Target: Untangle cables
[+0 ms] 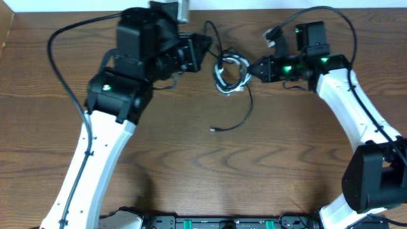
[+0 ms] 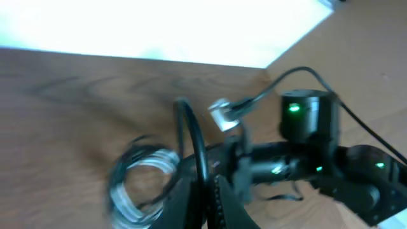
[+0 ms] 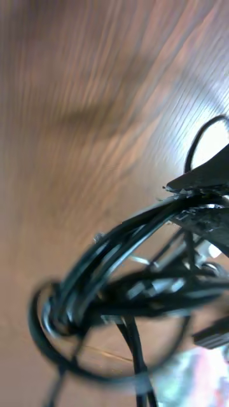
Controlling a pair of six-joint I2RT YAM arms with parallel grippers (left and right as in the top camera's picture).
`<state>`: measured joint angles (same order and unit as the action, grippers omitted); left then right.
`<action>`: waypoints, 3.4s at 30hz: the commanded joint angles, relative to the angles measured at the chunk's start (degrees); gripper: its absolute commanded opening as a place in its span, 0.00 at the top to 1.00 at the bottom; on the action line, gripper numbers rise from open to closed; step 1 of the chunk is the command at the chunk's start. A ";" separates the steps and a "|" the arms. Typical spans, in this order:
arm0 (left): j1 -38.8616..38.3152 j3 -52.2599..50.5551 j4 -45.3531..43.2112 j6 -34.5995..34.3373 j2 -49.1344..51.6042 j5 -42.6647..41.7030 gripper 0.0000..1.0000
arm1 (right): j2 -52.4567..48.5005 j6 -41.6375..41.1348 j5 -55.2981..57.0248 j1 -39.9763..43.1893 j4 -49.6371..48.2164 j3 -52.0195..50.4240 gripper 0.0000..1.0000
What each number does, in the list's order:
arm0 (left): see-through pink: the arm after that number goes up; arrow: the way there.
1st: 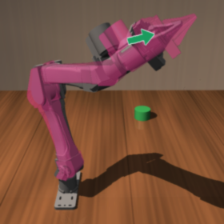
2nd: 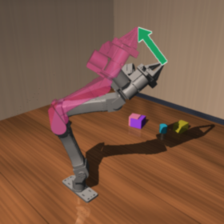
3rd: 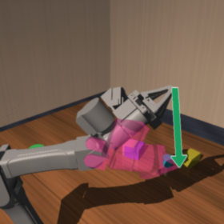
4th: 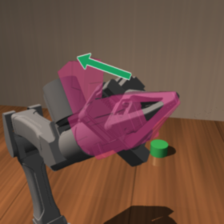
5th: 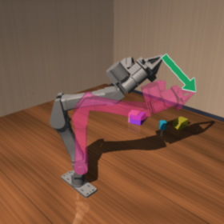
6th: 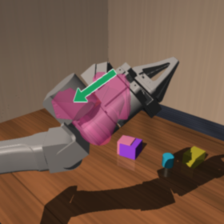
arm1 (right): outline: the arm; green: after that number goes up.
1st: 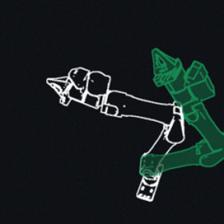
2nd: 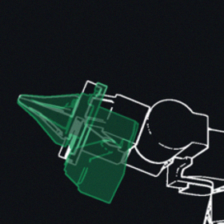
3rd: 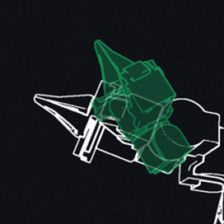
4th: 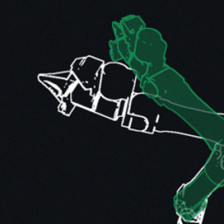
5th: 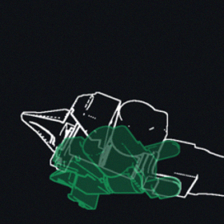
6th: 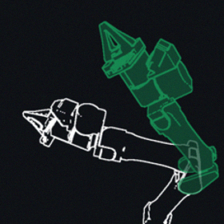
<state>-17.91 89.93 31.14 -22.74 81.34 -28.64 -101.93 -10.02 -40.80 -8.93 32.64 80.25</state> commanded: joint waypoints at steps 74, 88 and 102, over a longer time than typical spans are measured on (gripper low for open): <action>12.13 0.31 21.99 9.42 23.37 -0.90 0.04 | 2.01 -14.14 37.83 -22.69 11.17 0.35 0.48; 7.32 -0.85 21.90 3.17 23.50 0.68 0.27 | -6.10 -5.16 19.23 -13.64 1.09 0.37 0.62; 4.07 -0.98 19.93 -3.56 29.24 0.31 0.34 | -14.16 -4.04 16.17 -13.68 -1.14 0.37 0.78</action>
<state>-13.30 88.92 51.00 -24.49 107.24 -28.18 -114.52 -15.11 -23.24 -22.41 31.79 80.29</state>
